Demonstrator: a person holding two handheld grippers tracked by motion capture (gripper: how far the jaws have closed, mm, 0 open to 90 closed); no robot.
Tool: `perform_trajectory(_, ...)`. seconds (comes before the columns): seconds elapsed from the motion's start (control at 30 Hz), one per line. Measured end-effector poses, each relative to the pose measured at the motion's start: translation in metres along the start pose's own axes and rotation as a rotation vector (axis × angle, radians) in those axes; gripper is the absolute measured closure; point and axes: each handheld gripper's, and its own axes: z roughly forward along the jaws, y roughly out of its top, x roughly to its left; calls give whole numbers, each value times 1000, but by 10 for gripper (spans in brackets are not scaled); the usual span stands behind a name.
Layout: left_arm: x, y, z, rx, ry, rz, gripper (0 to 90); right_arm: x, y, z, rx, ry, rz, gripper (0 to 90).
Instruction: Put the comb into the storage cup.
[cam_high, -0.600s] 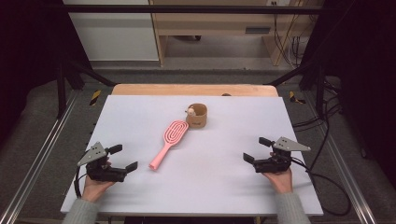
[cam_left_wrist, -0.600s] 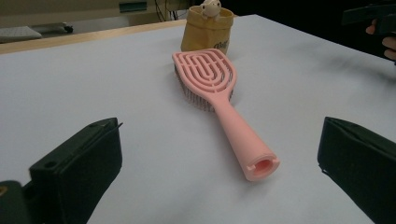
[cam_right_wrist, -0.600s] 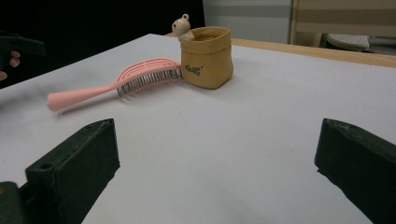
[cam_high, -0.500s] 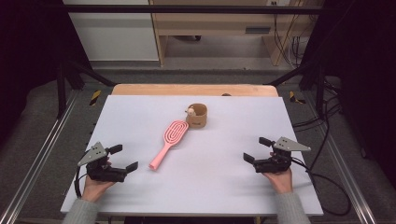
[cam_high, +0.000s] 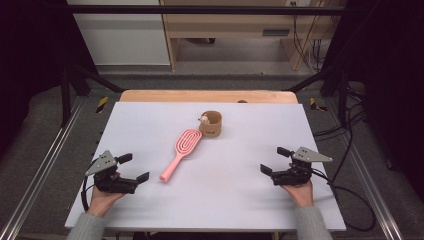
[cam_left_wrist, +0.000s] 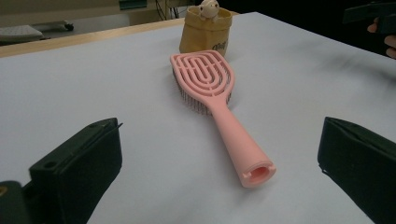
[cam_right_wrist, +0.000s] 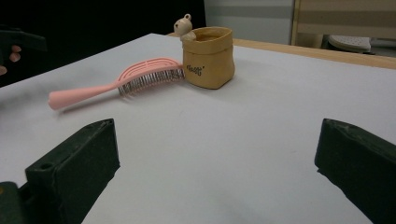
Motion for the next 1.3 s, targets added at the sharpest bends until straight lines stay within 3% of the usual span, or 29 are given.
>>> perform_trajectory(0.63, -9, 17, 6, 30, 25, -3, 0, 0, 0, -2, 15, 1, -20, 2)
perform_trajectory(1.3, -14, 40, 26, 119, 35, 26, 0, 0, 0, -3, 20, 0, -23, 2)
